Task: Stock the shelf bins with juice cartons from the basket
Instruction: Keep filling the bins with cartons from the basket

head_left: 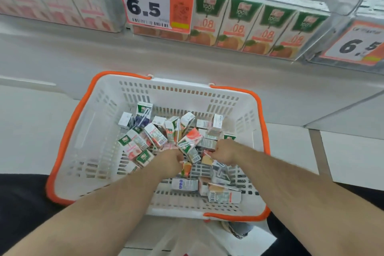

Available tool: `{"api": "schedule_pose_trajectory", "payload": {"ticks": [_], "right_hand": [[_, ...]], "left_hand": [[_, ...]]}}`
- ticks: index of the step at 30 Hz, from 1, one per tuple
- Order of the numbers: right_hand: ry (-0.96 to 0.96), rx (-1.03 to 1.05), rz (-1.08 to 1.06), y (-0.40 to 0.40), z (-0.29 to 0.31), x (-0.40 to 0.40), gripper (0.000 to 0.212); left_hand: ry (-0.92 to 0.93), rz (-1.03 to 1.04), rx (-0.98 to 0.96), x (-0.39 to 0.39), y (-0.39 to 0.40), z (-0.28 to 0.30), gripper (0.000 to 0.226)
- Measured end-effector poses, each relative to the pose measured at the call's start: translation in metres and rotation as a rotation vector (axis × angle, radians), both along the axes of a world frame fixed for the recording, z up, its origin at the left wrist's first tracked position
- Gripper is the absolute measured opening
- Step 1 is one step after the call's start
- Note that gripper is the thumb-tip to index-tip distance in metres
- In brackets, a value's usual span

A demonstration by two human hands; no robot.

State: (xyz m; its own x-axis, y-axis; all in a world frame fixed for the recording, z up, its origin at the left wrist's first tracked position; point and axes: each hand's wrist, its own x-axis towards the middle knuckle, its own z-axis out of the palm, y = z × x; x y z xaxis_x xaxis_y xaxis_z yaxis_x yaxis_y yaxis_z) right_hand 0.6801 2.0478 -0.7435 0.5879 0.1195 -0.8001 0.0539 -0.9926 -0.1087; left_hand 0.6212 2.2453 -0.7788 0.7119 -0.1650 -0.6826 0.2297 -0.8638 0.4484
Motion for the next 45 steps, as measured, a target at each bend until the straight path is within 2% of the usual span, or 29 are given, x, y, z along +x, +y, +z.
{"api": "schedule_pose_trajectory", "payload": {"ticks": [2,3,5,7,9,11,13,15,18,22,24,26,28,30,32,33,35,36,38,39,41,43,45], "right_hand": [[0.046,0.032,-0.131,-0.002,-0.011,-0.001,0.03],[0.074,0.042,-0.205,-0.002,-0.014,-0.002,0.036],[0.139,0.013,-0.282,0.0,-0.02,-0.008,0.051],[0.204,-0.073,-0.227,0.003,-0.03,-0.014,0.057],[0.246,-0.123,-0.179,0.006,-0.039,-0.023,0.047],[0.218,-0.121,-0.202,0.006,-0.045,-0.029,0.021],[0.21,-0.098,-0.267,0.005,-0.045,-0.029,0.016],[0.215,-0.072,-0.33,0.001,-0.04,-0.024,0.016],[0.213,-0.001,-0.45,-0.005,-0.026,-0.013,0.03],[0.134,0.147,-0.594,-0.008,0.003,0.004,0.037],[0.099,0.26,-0.734,-0.008,0.023,0.012,0.027],[0.073,0.368,-0.831,-0.008,0.048,0.02,0.01],[0.049,0.458,-0.883,-0.007,0.076,0.026,0.008],[0.03,0.514,-0.887,-0.006,0.104,0.029,0.006],[0.011,0.552,-0.861,-0.005,0.13,0.029,0.004],[-0.014,0.566,-0.83,-0.004,0.142,0.028,0.006],[-0.099,0.574,-0.756,-0.004,0.165,0.027,0.015],[-0.158,0.568,-0.712,-0.004,0.178,0.025,0.021],[-0.302,0.531,-0.616,-0.005,0.203,0.019,0.034],[-0.384,0.504,-0.563,-0.006,0.216,0.015,0.039],[-0.522,0.43,-0.444,-0.007,0.24,0.006,0.044],[-0.6,0.378,-0.34,-0.005,0.26,-0.001,0.046],[-0.636,0.397,-0.264,-0.003,0.275,-0.004,0.052]], "left_hand": [[-0.066,0.148,0.015,0.003,-0.003,-0.005,0.034],[-0.143,0.197,0.05,0.006,-0.004,-0.007,0.03],[-0.309,0.162,0.139,0.011,-0.009,-0.013,0.035],[-0.391,0.062,0.197,0.018,-0.018,-0.018,0.052],[-0.376,-0.014,0.257,0.025,-0.028,-0.024,0.067],[-0.355,-0.033,0.325,0.031,-0.033,-0.031,0.077],[-0.362,-0.037,0.357,0.036,-0.035,-0.036,0.077],[-0.363,-0.001,0.305,0.041,-0.033,-0.037,0.074],[-0.285,0.277,0.062,0.042,-0.022,-0.027,0.072],[-0.152,0.759,-0.361,0.043,-0.006,0.004,0.054],[-0.099,0.923,-0.561,0.046,0.005,0.021,0.042],[0.001,1.042,-0.839,0.049,0.013,0.04,0.038],[0.083,1.128,-1.105,0.052,0.016,0.064,0.028],[0.12,1.19,-1.277,0.053,0.013,0.09,0.012],[0.156,1.261,-1.419,0.051,0.007,0.114,0.024],[0.149,1.262,-1.426,0.05,0.004,0.126,0.032],[0.11,1.164,-1.309,0.047,-0.001,0.146,0.033],[0.077,1.058,-1.184,0.044,-0.004,0.156,0.027],[-0.11,0.691,-0.832,0.039,-0.008,0.172,0.014],[-0.215,0.47,-0.674,0.038,-0.011,0.178,0.022],[-0.349,0.159,-0.47,0.035,-0.02,0.188,0.057],[-0.414,0.062,-0.401,0.032,-0.033,0.203,0.075],[-0.536,0.054,-0.35,0.034,-0.044,0.212,0.067]]}}
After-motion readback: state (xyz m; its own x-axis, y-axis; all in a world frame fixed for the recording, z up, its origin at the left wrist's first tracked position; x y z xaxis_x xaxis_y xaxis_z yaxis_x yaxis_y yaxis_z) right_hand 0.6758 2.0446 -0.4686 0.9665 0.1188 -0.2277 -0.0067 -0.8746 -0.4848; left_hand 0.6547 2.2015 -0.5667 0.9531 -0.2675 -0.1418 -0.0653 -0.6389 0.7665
